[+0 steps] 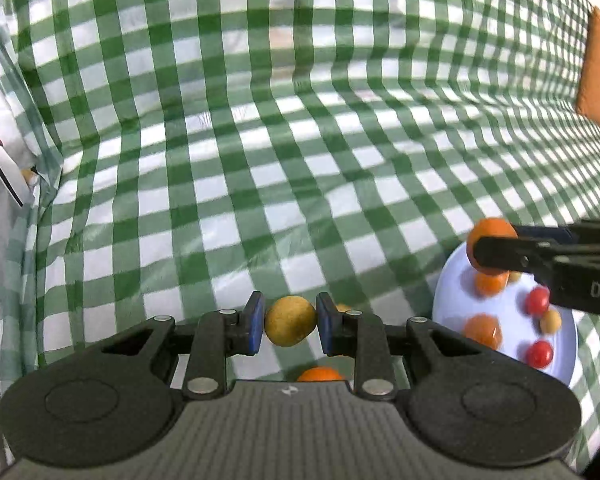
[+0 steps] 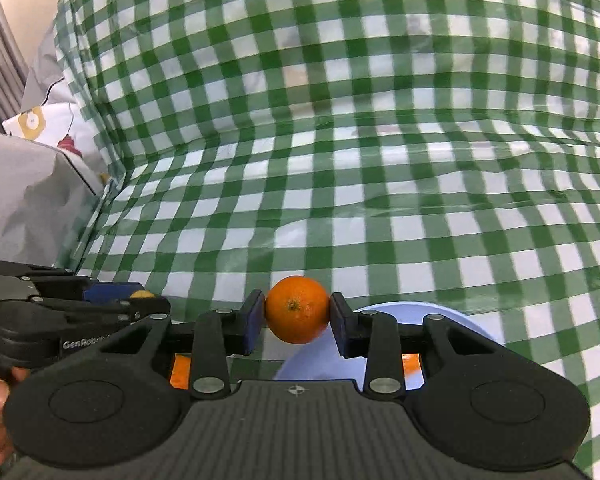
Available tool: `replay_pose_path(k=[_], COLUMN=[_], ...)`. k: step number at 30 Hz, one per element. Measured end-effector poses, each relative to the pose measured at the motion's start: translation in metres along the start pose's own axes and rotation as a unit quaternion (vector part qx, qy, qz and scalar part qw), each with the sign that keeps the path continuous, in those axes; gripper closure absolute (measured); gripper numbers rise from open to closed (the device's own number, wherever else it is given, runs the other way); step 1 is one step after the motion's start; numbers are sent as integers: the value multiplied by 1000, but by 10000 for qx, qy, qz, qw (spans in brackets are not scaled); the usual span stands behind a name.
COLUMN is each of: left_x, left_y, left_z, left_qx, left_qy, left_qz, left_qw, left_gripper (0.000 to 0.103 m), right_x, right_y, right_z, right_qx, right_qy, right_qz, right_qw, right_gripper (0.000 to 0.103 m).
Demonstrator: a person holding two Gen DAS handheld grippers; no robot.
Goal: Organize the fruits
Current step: 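Carry the yellow fruit and the orange toward the blue plate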
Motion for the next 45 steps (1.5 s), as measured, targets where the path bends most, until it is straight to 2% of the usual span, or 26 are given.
replay_pose_path(k=[6,11,19,28,45], left_x=[21,25,34,49,57], left_y=[-1,3,11,15,18], left_z=[12,15,14,14,15], left_qx=[240,245,178,140,168], left_qy=[-225,-308,-209,33,147], left_qz=[-49,-56,-140,-449,-623], left_qw=[9994,9992,9995,9989,9978], left_gripper=[73,73,73,73,73], right_x=[10,20,36,48,51], right_y=[-8,-11,-15,-19,-21], right_z=[3,1,-4,-7,-8], right_qx=[71,80,51,48,48], right_qy=[63,77,87,99,76], right_qz=[-56,-144,-242,-338,-440], right_qw=[9999,9998,9997,9994,9990], right_gripper=[66,66,66,66,66])
Point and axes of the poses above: each gripper's, at about its wrist camera, not at the fingertips, and y roughly the way its jaws point, x to its right, z to its top, the point moved 10 cm from there along y, roughly the way its jaws point, and after that the axes turned 7 degrees about x, right-handed, at the moved point
